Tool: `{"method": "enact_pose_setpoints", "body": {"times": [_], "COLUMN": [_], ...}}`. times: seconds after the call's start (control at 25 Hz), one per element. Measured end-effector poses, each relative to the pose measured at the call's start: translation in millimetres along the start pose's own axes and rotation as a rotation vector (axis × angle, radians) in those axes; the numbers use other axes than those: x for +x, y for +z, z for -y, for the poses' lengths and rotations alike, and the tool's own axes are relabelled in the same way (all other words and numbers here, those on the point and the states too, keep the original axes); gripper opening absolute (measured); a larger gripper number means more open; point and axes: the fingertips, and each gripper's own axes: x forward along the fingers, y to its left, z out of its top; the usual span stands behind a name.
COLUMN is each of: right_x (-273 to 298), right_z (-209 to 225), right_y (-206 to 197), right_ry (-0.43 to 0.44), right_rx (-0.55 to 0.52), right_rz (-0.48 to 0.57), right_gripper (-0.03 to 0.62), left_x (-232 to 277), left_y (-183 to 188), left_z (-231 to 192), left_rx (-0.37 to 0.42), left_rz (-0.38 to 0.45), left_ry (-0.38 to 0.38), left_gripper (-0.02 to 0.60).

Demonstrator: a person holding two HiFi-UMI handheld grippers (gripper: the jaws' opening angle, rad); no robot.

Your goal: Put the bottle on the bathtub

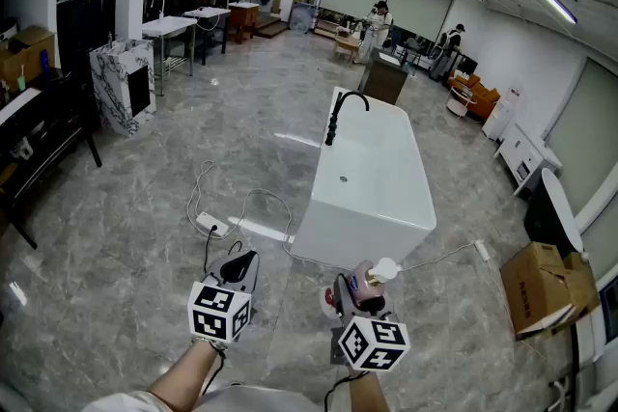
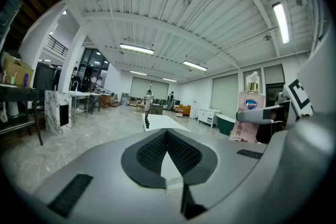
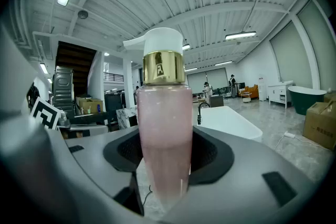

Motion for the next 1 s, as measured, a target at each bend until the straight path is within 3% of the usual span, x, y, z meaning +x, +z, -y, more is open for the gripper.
{"method": "enact_pose_setpoints", "body": {"times": [0.4, 1.0], "right_x": [6.4, 1.2], "right_z": [-7.6, -14.7], "right_y": [-1.4, -15.9], "right_ry": [-0.016, -0.063], "right_rx": [-0.004, 0.056], "right_rz": [-0.012, -0.030], "right_gripper": [0.241, 0.241], "left_x": [-1.5, -4.4], "left_y": [0.7, -13.6], "left_z": [-21.7, -37.6], "left_rx": [-0.015, -0.046], "left_rz": [-0.004, -0.027], "left_ry": [0.017, -0.025], "left_gripper": [0.015, 0.015]}}
